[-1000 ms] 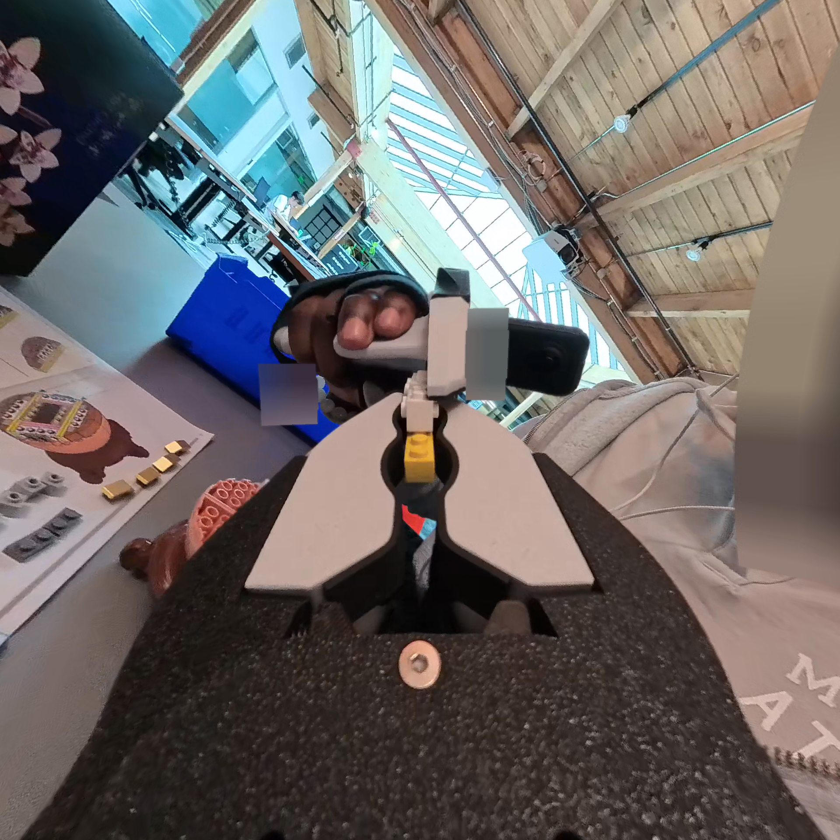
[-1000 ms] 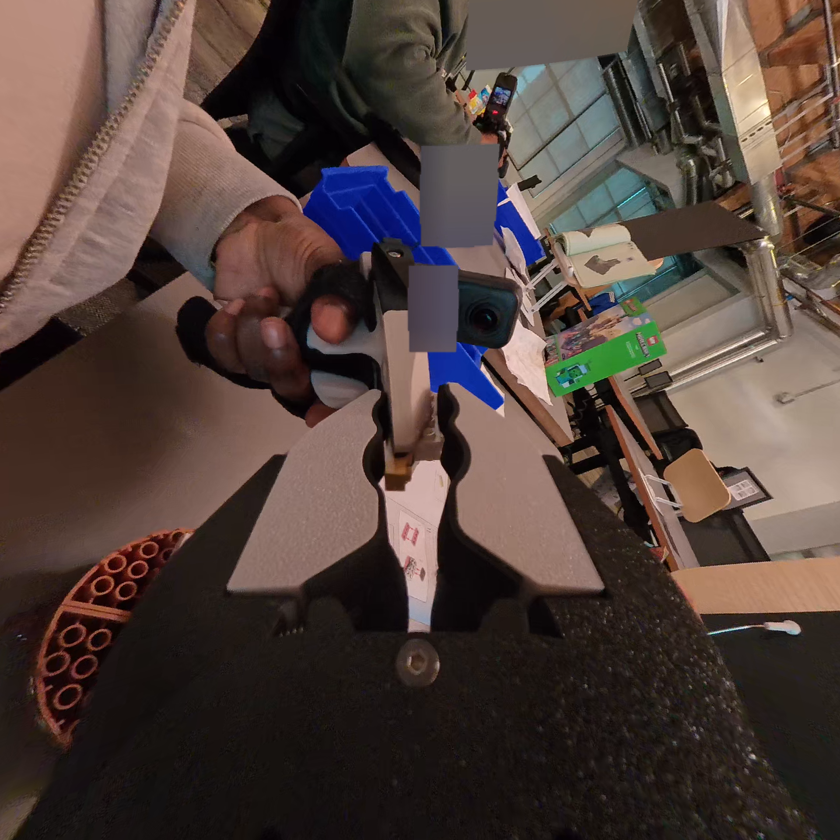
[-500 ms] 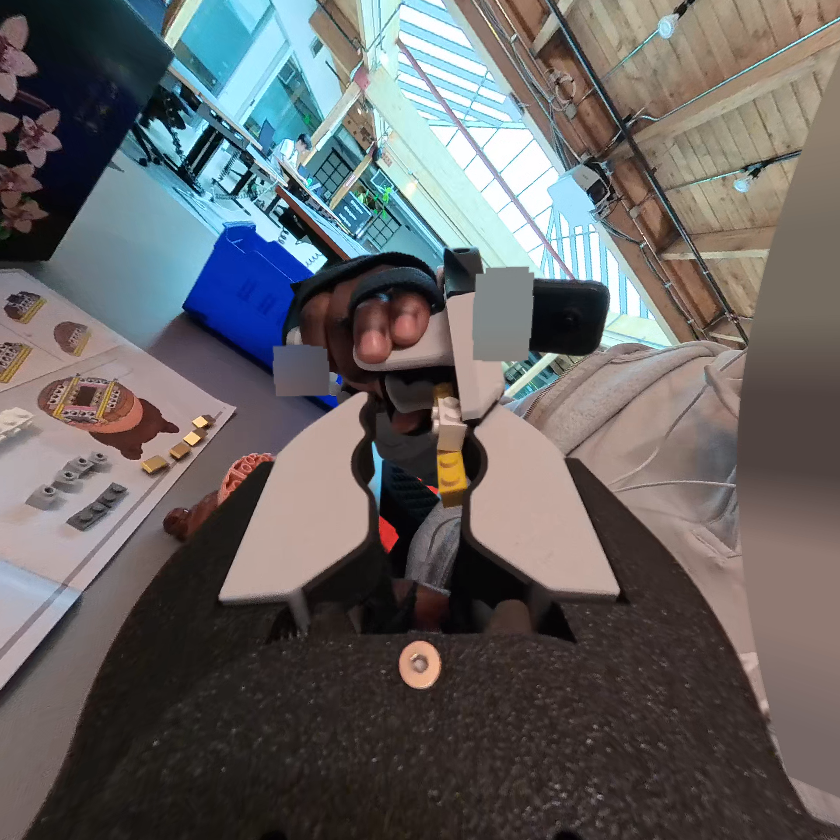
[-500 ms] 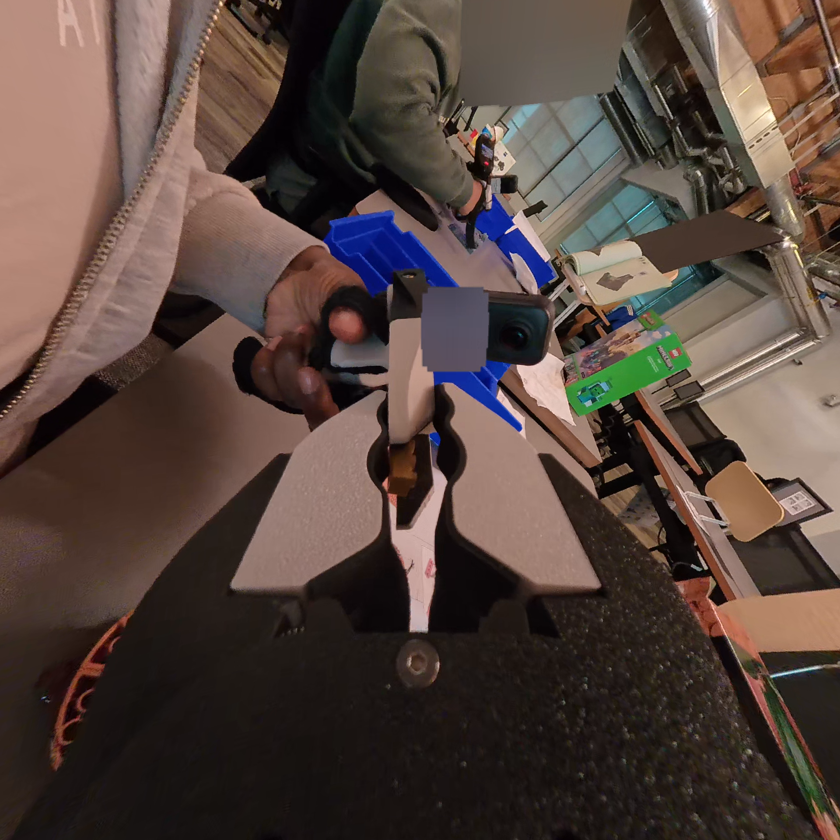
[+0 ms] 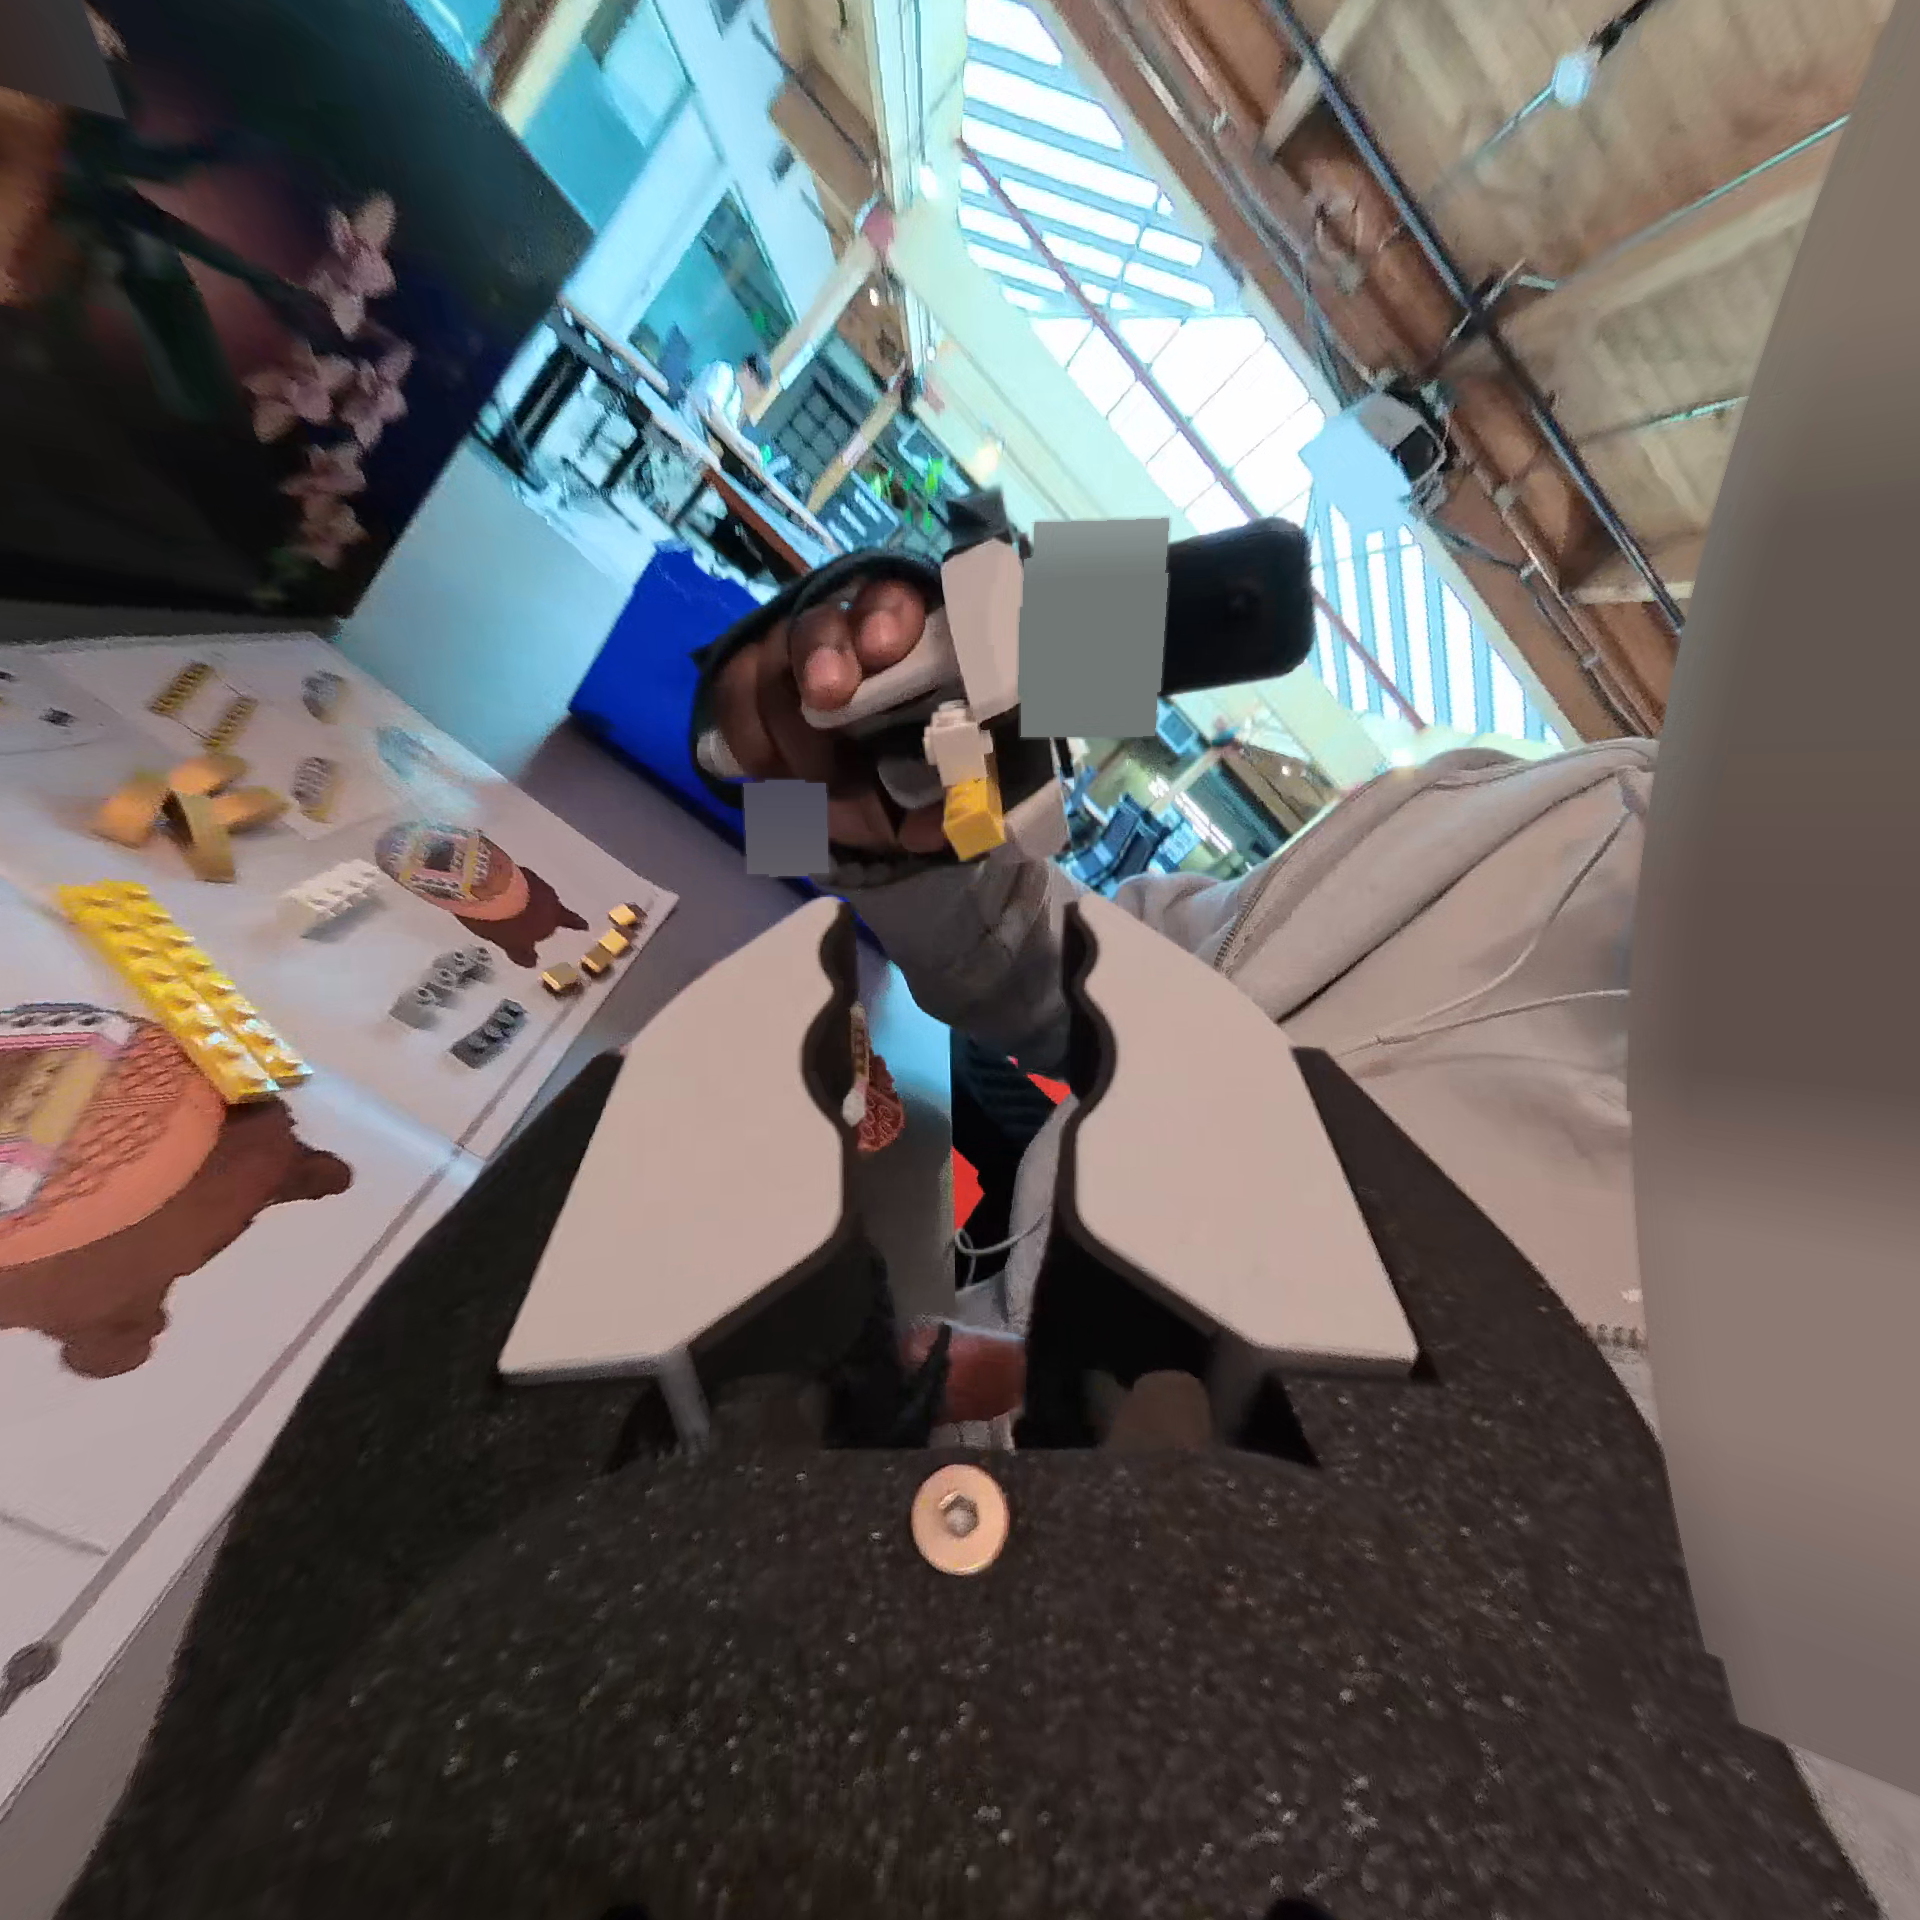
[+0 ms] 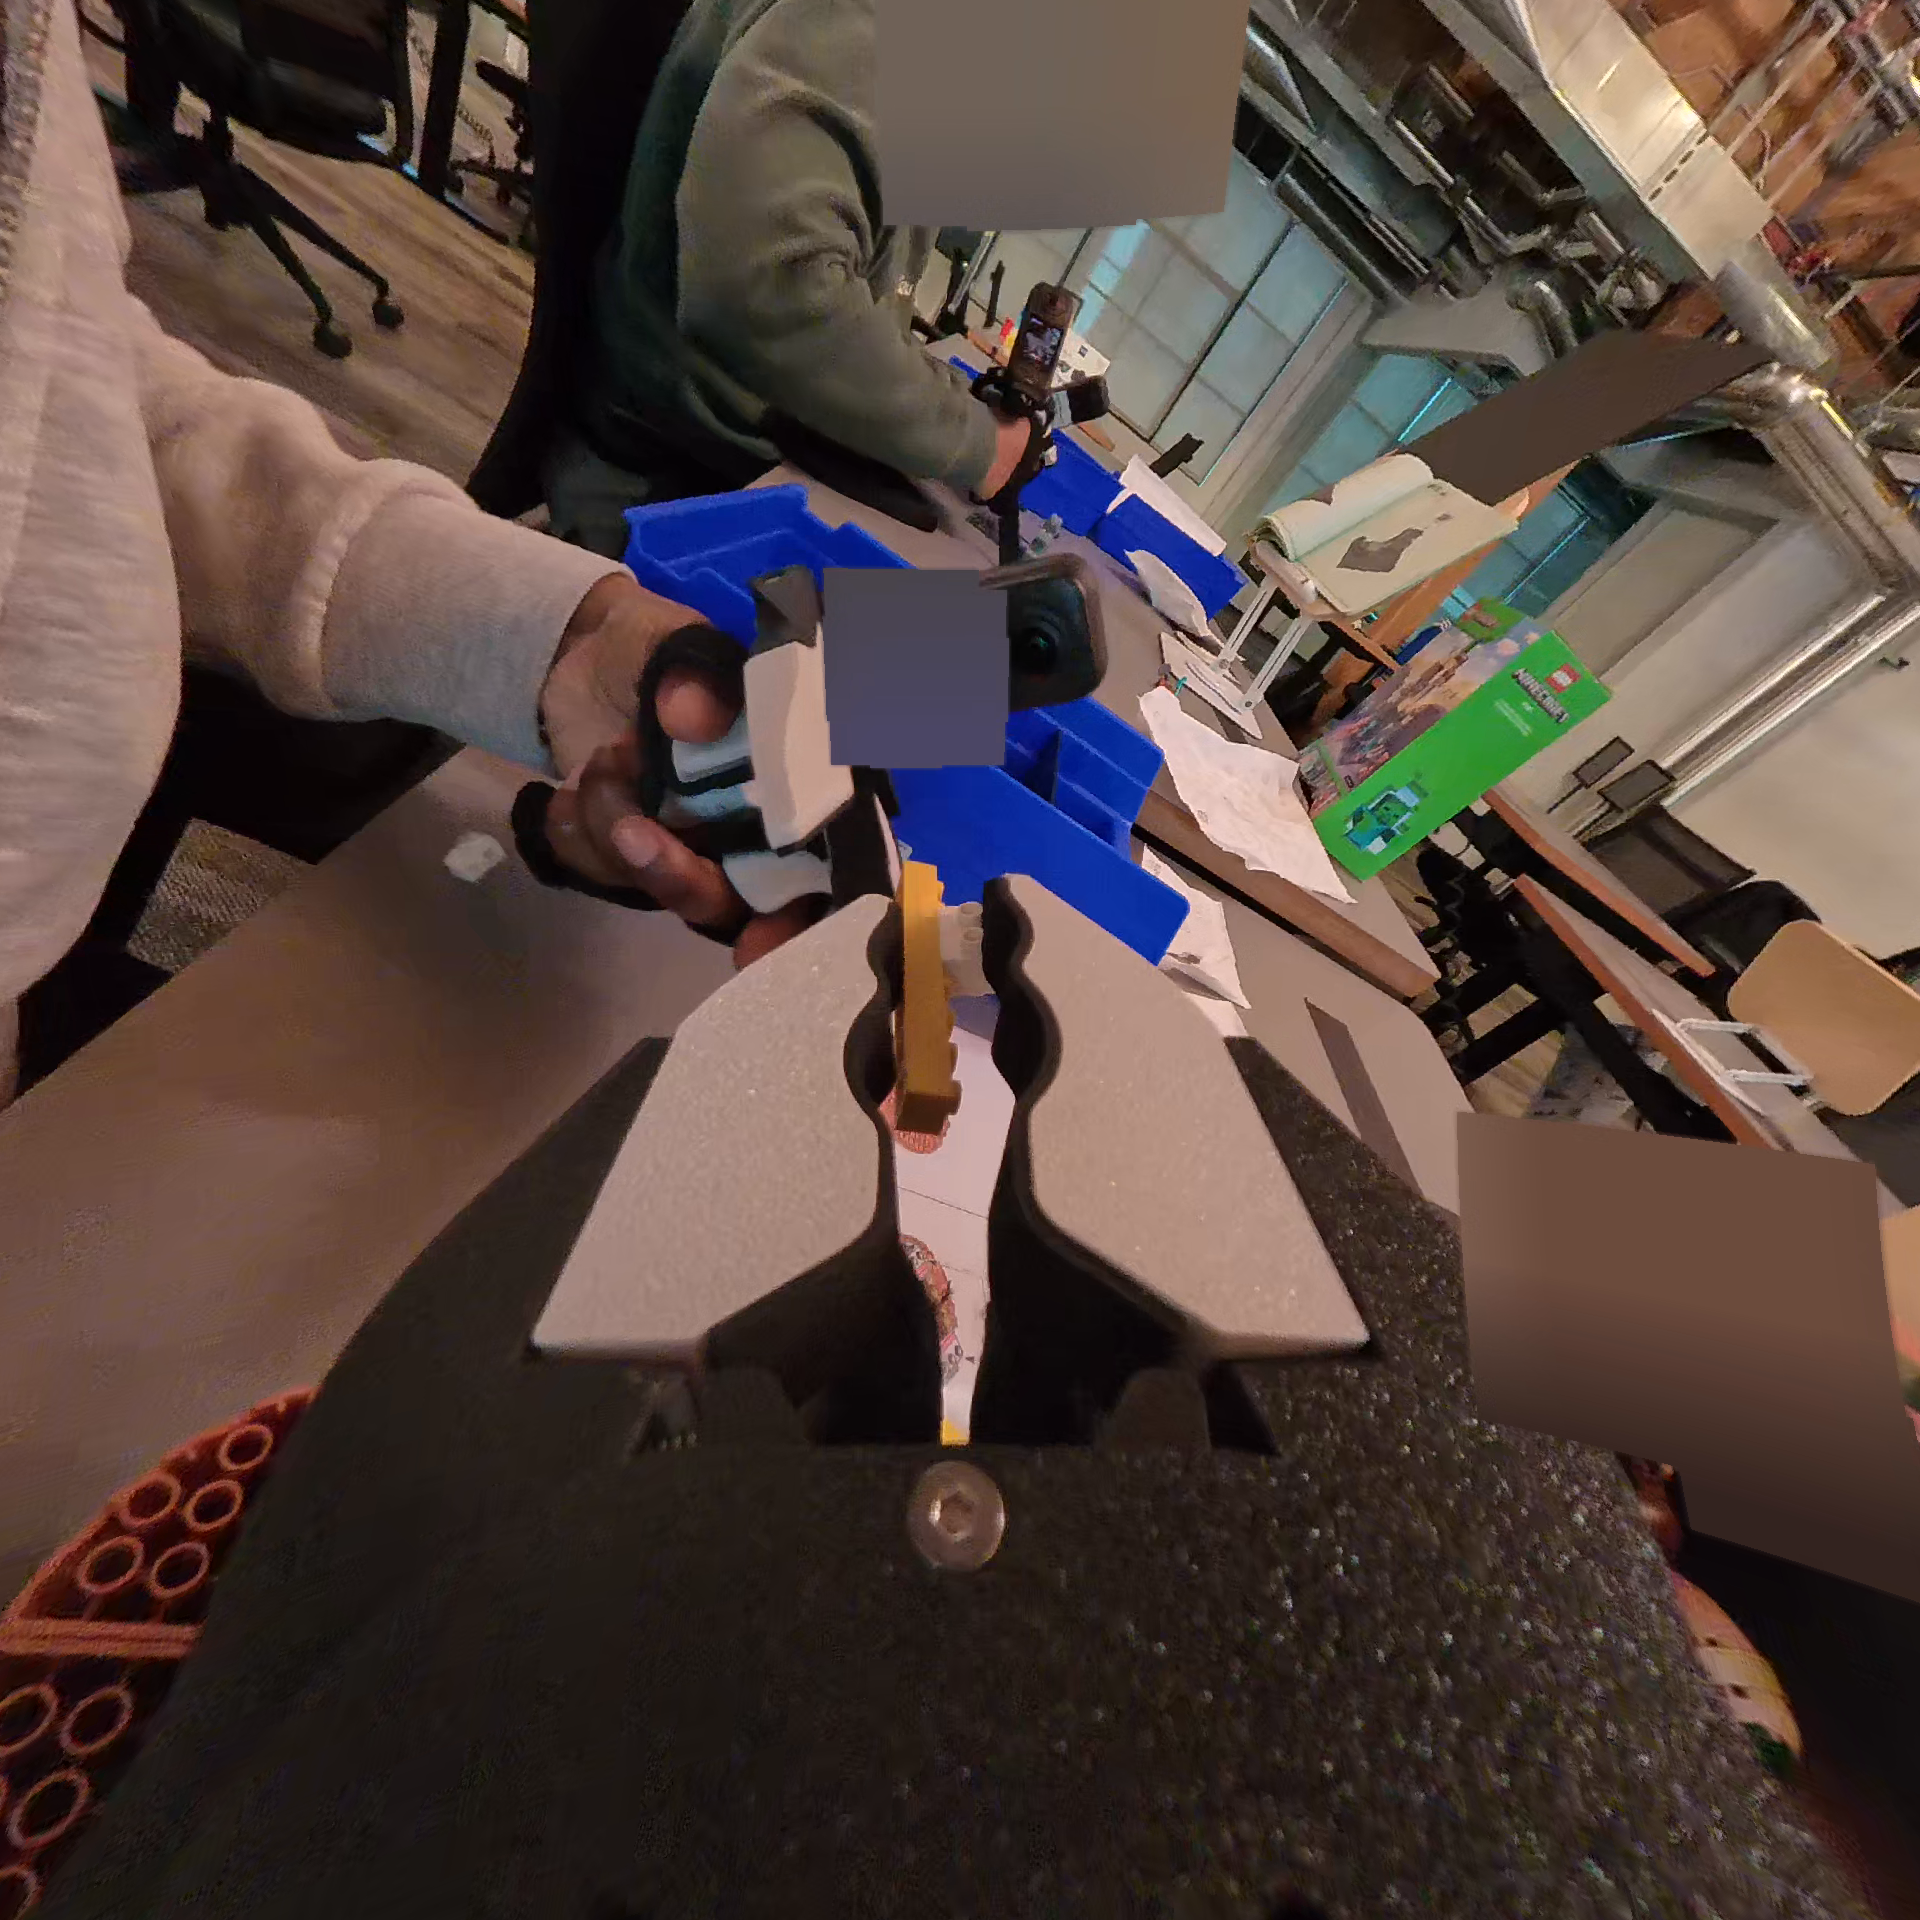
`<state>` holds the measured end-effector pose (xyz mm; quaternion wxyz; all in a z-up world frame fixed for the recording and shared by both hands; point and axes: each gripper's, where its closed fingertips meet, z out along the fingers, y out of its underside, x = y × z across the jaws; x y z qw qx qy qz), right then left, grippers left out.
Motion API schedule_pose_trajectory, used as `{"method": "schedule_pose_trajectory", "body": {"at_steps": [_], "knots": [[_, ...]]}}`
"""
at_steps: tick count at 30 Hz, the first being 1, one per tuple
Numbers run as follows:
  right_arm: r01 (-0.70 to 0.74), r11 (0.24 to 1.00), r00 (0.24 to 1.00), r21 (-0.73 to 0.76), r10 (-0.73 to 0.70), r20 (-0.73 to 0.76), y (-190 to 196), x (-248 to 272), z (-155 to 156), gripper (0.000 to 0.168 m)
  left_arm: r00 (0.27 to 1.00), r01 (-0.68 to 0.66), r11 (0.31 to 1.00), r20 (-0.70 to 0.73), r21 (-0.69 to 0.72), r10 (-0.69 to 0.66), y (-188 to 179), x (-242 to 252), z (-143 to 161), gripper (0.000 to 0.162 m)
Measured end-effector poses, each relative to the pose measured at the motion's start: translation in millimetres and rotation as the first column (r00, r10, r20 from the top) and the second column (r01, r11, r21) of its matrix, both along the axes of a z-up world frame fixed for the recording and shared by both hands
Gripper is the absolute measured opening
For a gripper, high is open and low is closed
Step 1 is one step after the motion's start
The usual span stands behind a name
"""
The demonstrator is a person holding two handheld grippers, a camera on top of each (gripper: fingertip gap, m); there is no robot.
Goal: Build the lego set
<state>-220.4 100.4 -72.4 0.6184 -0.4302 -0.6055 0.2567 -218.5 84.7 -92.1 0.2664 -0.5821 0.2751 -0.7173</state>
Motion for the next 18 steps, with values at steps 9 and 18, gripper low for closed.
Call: {"method": "schedule_pose_trajectory", "body": {"at_steps": [9, 18], "knots": [[0.016, 0.999, 0.993, 0.052, -0.022, 0.113, -1.7, -8.4, -14.5, 0.014, 0.997, -0.08, 0.97, 0.008, 0.23, 0.081, -9.2, -46.0, 5.5, 0.029], [-0.035, 0.993, 0.994, 0.109, 0.024, 0.106, -38.9, -31.0, -5.6, 0.013, 0.986, -0.167, 0.971, 0.027, 0.173, 0.165, -18.3, -33.0, 7.1, 0.034]]}}
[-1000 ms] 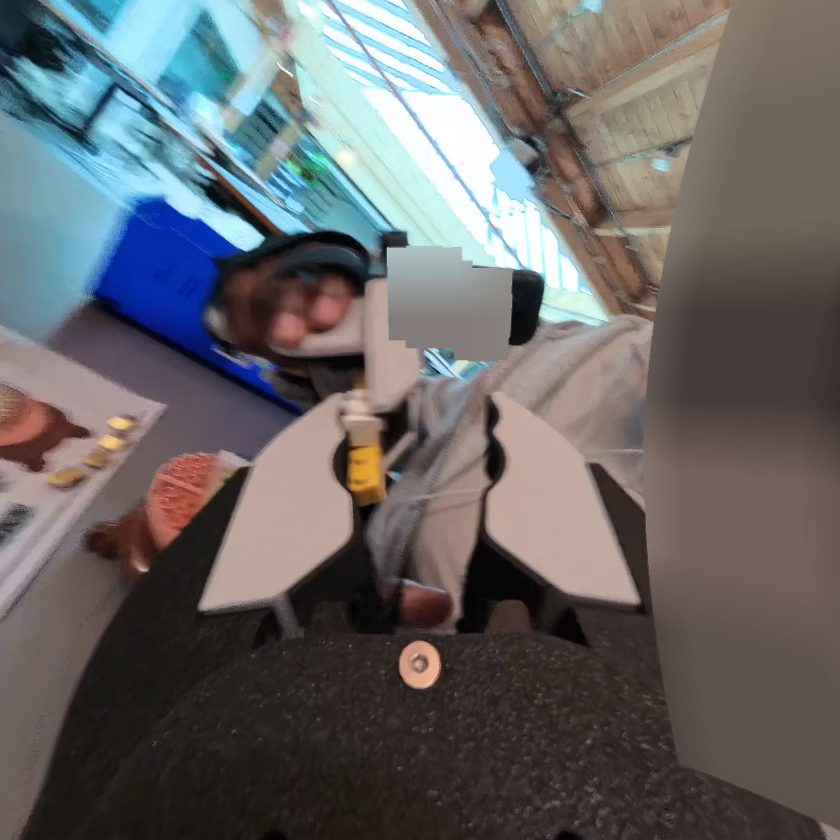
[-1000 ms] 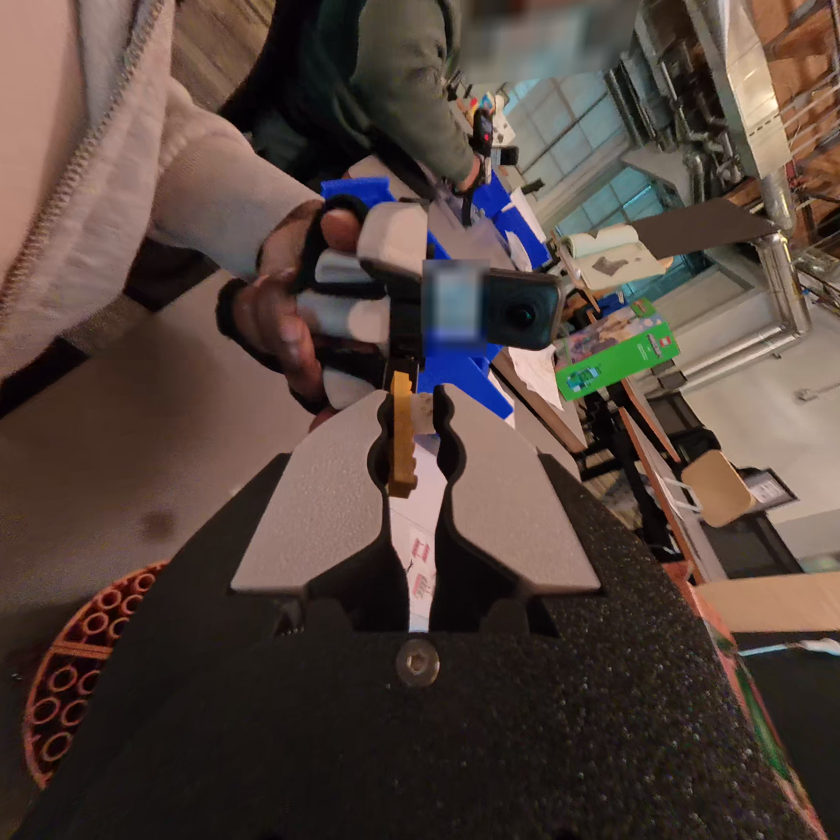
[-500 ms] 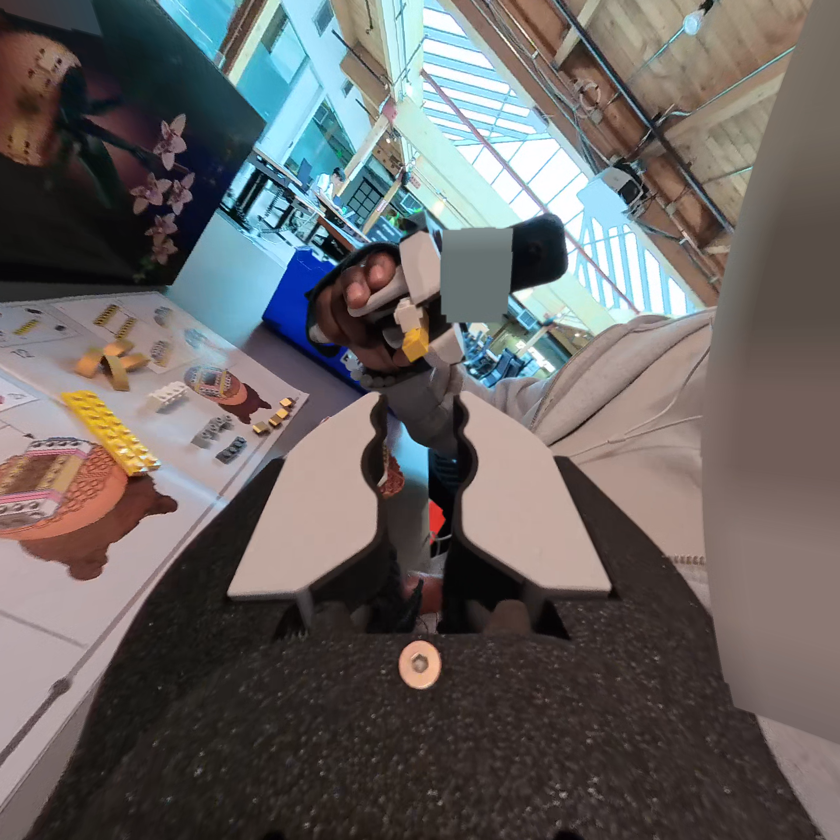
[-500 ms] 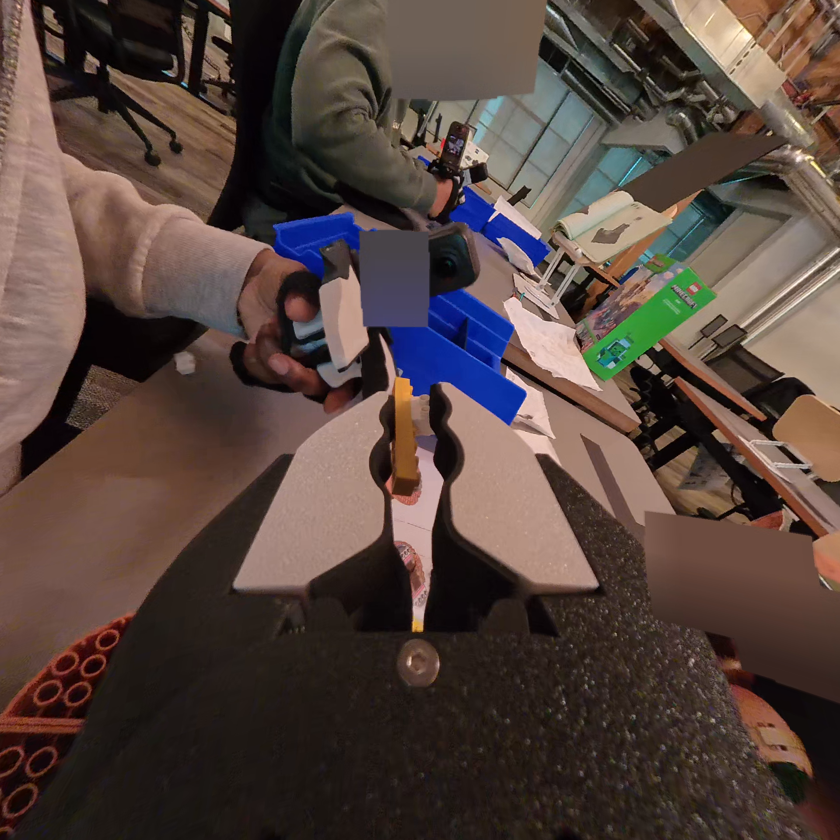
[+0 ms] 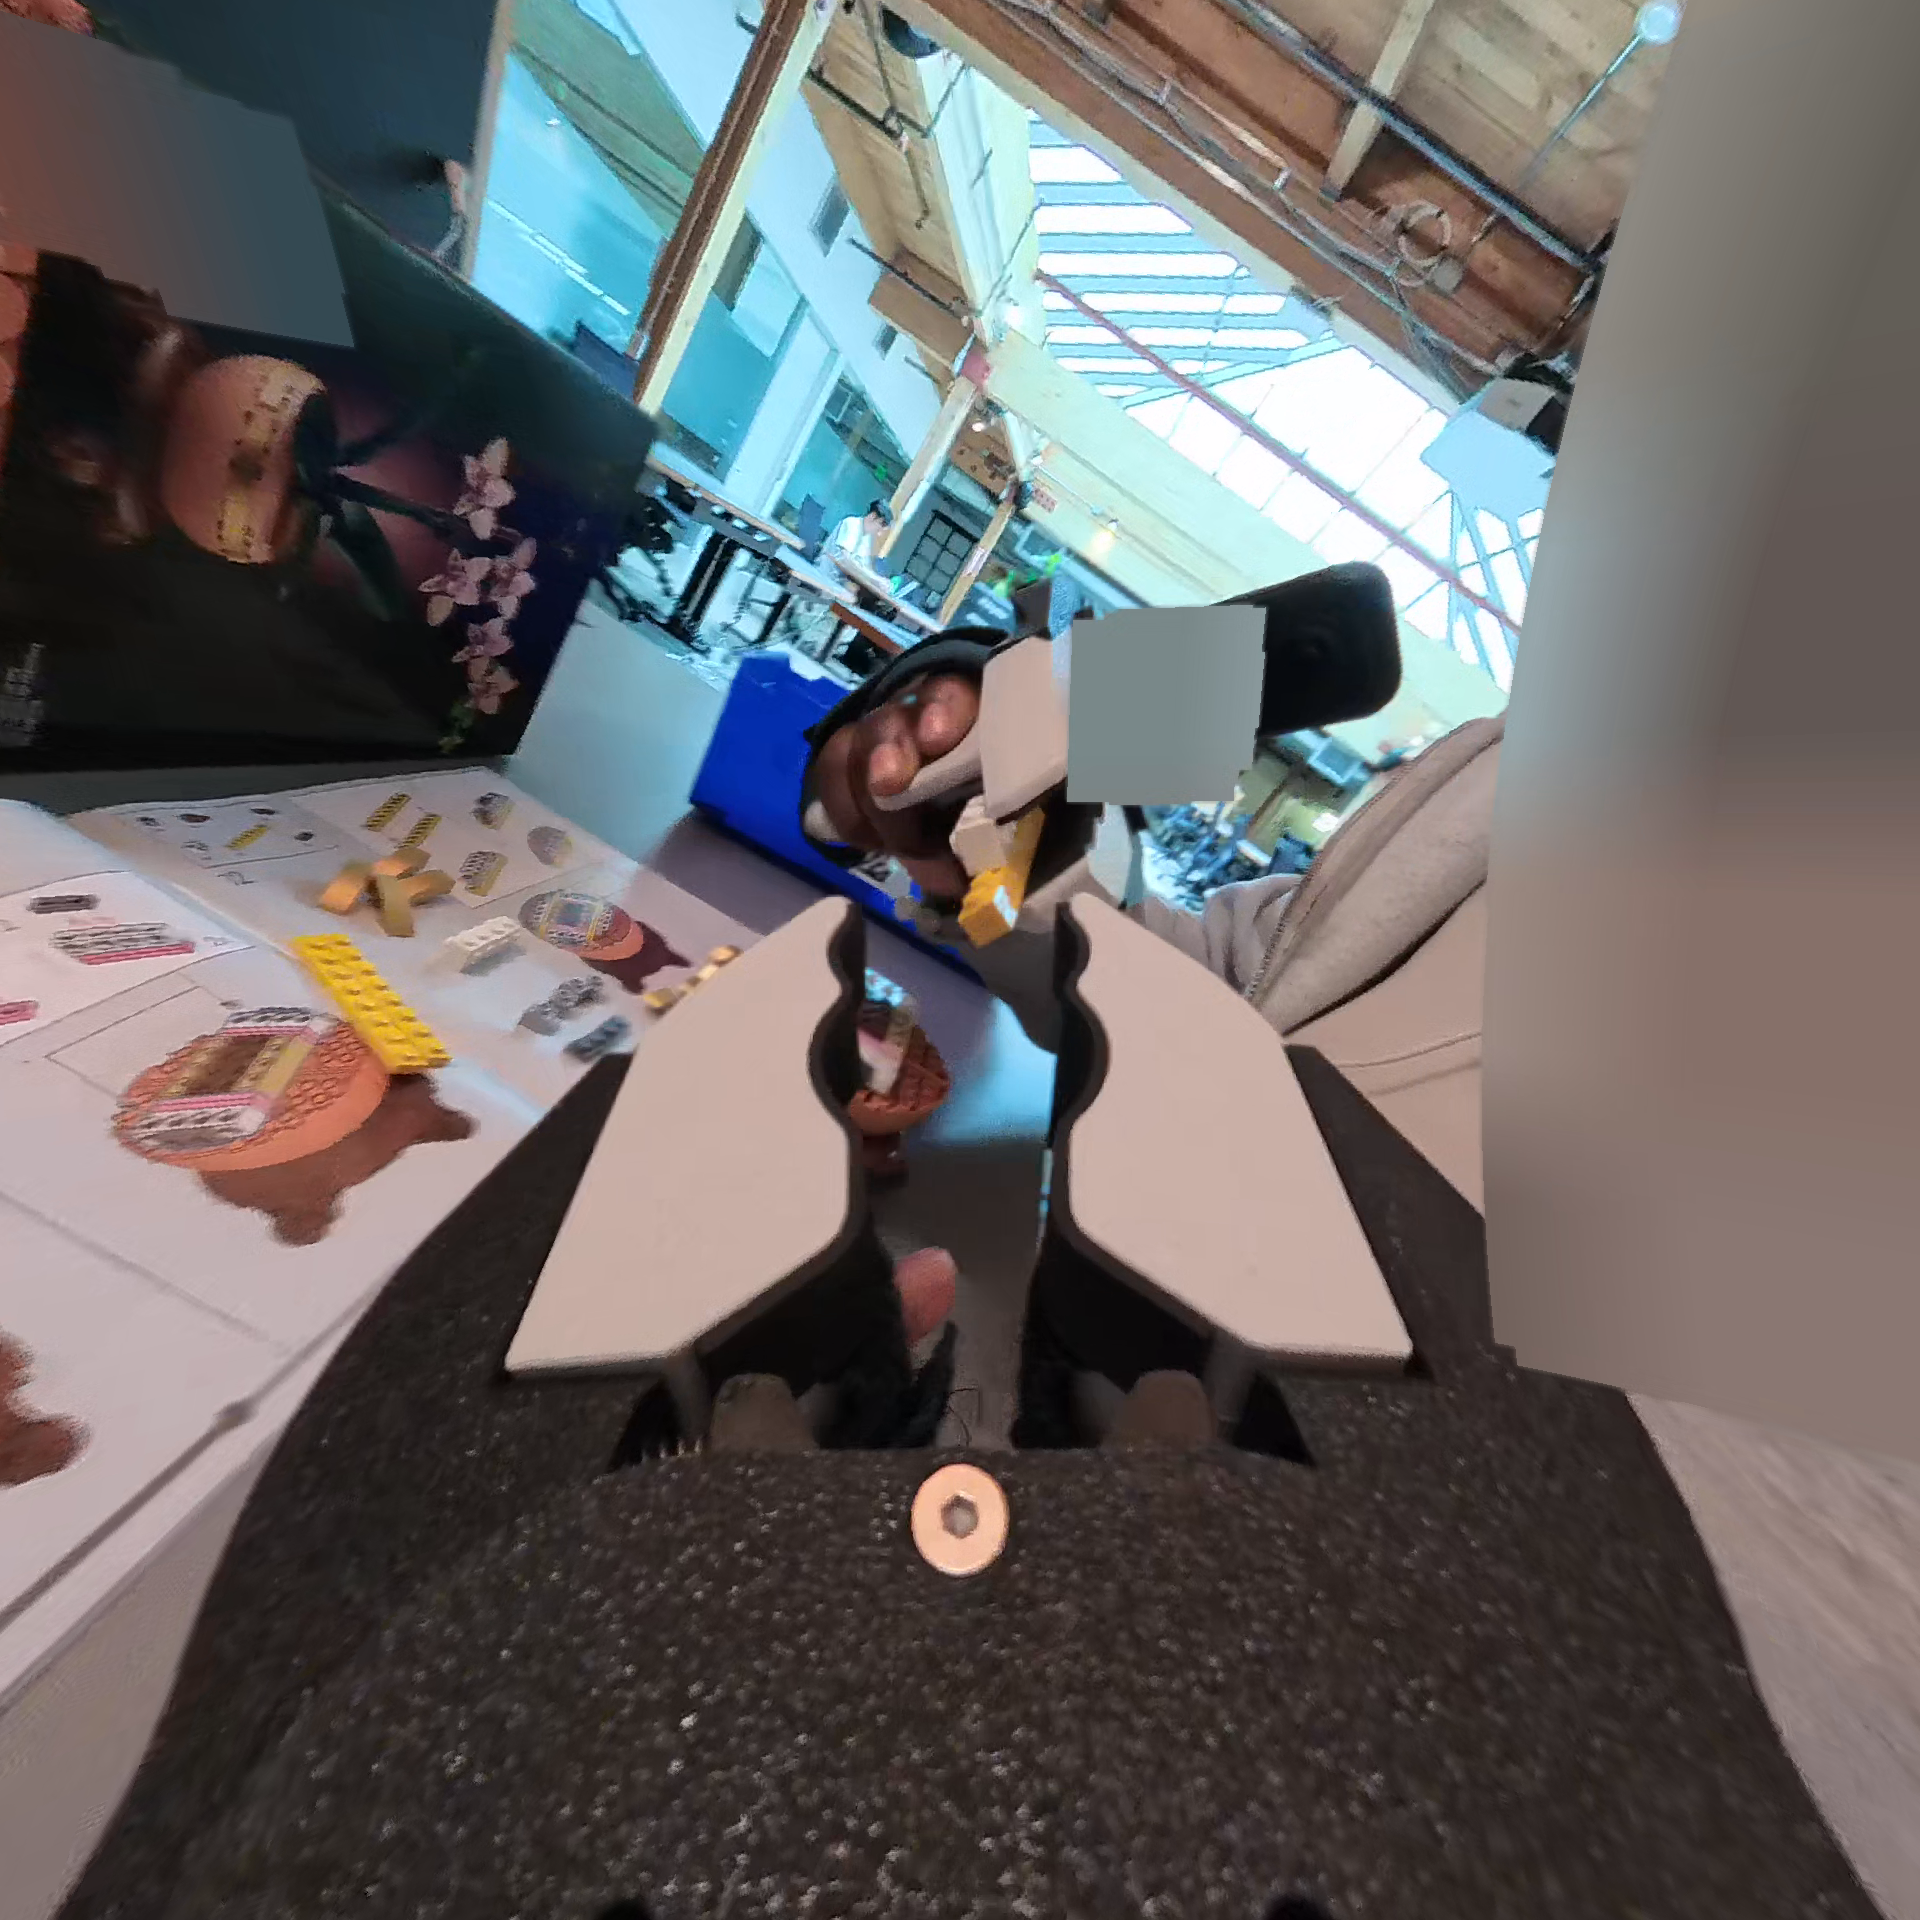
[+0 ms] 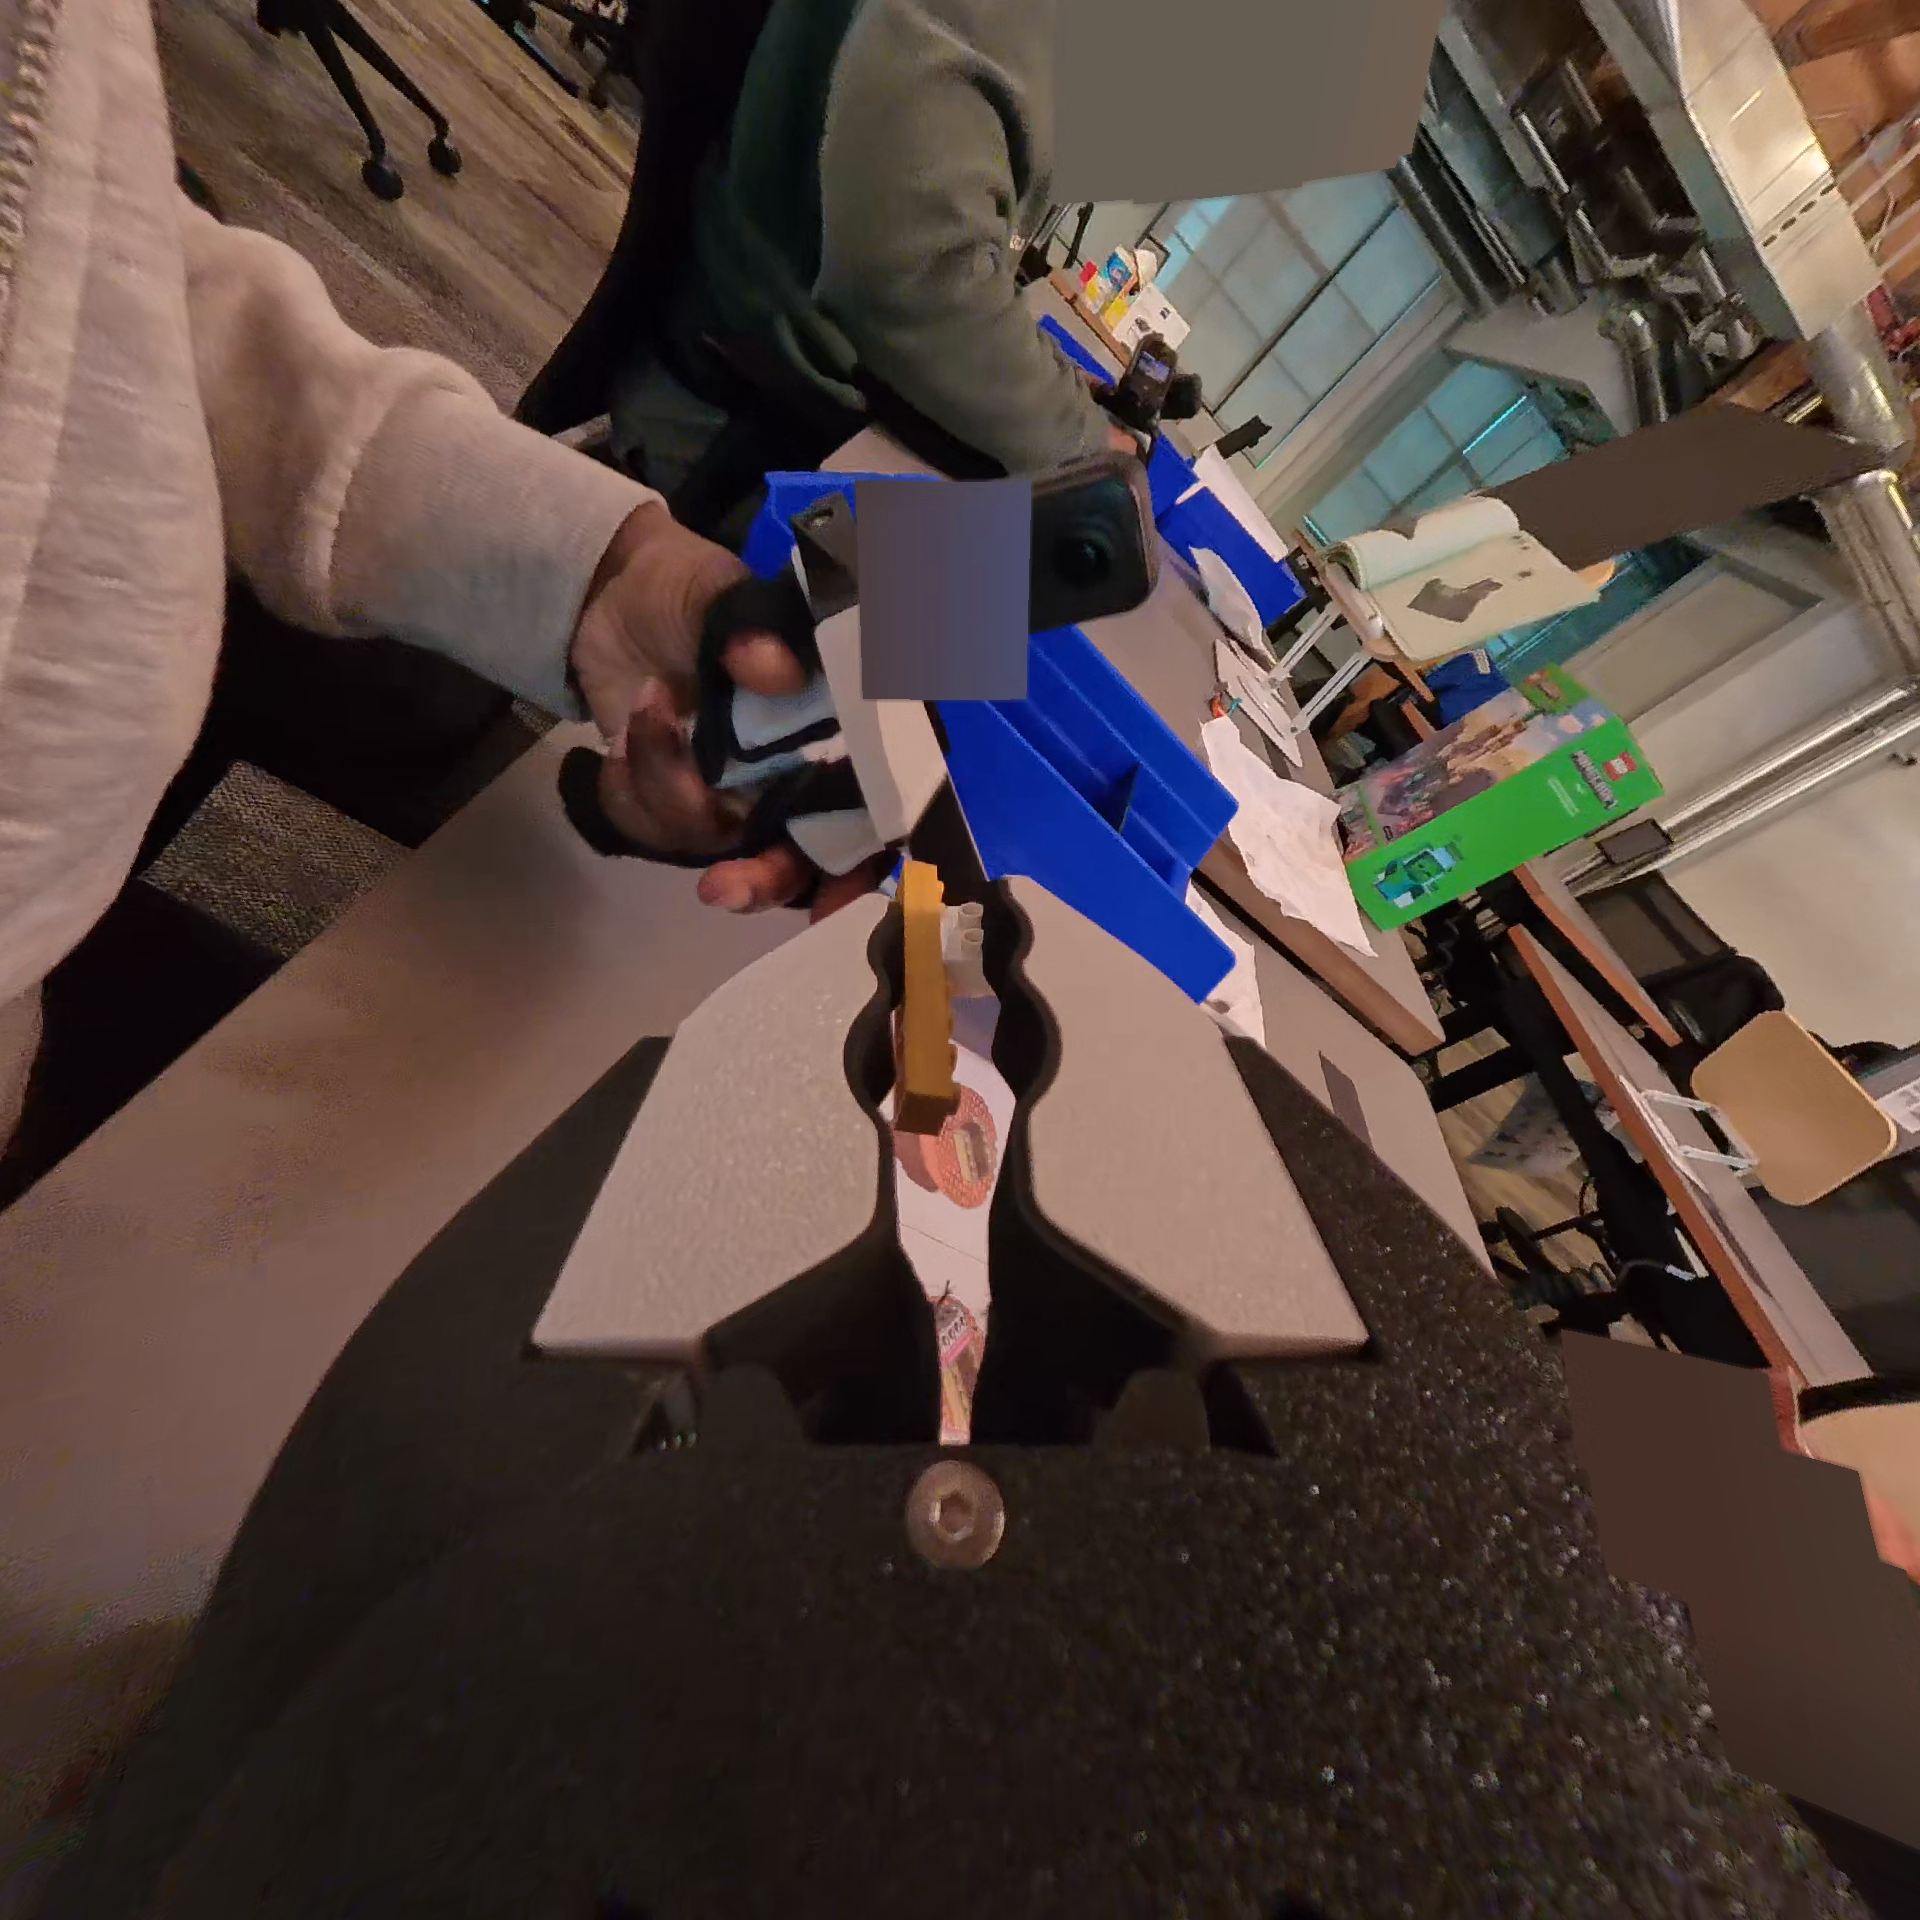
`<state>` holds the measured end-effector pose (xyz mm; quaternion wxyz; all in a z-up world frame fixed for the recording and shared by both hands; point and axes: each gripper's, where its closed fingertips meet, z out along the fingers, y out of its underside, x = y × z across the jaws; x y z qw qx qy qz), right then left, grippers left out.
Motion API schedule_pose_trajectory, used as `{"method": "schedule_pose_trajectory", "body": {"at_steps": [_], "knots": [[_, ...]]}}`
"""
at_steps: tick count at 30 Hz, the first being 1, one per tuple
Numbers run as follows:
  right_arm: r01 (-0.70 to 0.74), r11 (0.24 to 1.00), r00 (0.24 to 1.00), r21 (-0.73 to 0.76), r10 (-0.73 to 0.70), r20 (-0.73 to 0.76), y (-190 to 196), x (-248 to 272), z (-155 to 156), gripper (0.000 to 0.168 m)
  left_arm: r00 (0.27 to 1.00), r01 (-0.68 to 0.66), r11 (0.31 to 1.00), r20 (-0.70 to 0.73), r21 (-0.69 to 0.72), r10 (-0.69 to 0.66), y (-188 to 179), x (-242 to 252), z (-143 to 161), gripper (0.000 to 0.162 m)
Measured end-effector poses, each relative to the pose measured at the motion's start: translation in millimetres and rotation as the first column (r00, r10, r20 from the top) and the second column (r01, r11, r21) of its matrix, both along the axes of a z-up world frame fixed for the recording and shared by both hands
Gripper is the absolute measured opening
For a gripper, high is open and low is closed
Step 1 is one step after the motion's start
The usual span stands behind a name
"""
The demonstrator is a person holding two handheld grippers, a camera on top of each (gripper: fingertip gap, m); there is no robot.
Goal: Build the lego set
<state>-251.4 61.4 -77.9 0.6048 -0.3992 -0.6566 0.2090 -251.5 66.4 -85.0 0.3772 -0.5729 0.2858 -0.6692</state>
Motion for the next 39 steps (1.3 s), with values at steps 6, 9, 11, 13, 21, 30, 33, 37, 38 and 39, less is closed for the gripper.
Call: {"method": "schedule_pose_trajectory", "body": {"at_steps": [6, 9, 11, 13, 21, 30, 33, 37, 38, 39], "knots": [[0.008, 0.999, 1.0, 0.04, -0.007, -0.022, -15.0, -2.3, 3.6, 0.014, 0.997, 0.034, 0.999, 0.063, 0.024, -0.036, -20.3, 13.1, 8.9, 0.011], [0.014, 0.997, 0.998, 0.074, -0.009, -0.063, -19.5, -3.2, 6.7, 0.017, 0.997, 0.039, 0.998, 0.061, 0.042, -0.042, -26.1, 11.8, 11.2, 0.01], [0.011, 0.998, 0.996, 0.068, -0.004, -0.089, -20.3, -3.0, 8.9, 0.021, 0.996, 0.05, 0.998, 0.065, 0.04, -0.053, -29.3, 11.1, 13.0, 0.009], [0.001, 0.998, 0.996, 0.058, 0.004, -0.09, -20.7, -2.7, 8.8, 0.022, 0.997, 0.051, 0.998, 0.064, 0.038, -0.053, -30.4, 11.5, 13.1, 0.009], [-0.005, 1.0, 0.994, 0.014, 0.007, -0.11, -19.2, -3.8, 8.8, 0.018, 0.994, 0.036, 0.999, 0.099, 0.027, -0.039, -27.7, 10.7, 14.3, 0.009], [0.07, 0.994, 0.994, 0.08, -0.063, -0.089, -10.1, -1.3, 11.7, 0.018, 0.998, 0.0, 1.0, 0.066, 0.012, -0.001, -17.9, 13.4, 17.6, 0.009], [0.111, 0.986, 0.991, 0.125, -0.101, -0.083, -6.0, 1.0, 12.3, 0.017, 0.999, -0.024, 1.0, 0.031, 0.009, 0.024, -13.2, 15.6, 17.7, 0.009], [0.143, 0.978, 0.987, 0.155, -0.129, -0.095, -4.1, 4.3, 15.2, 0.014, 0.998, -0.059, 0.998, 0.017, 0.011, 0.059, -7.9, 18.7, 19.7, 0.009], [0.137, 0.978, 0.988, 0.16, -0.123, -0.095, -5.1, 5.1, 15.7, 0.005, 0.998, -0.063, 0.998, 0.023, 0.007, 0.063, -6.5, 19.2, 20.7, 0.009], [0.144, 0.977, 0.986, 0.158, -0.128, -0.107, -4.6, 5.7, 17.2, 0.005, 0.997, -0.066, 0.998, 0.035, 0.0, 0.066, -5.2, 19.6, 21.8, 0.011]]}}
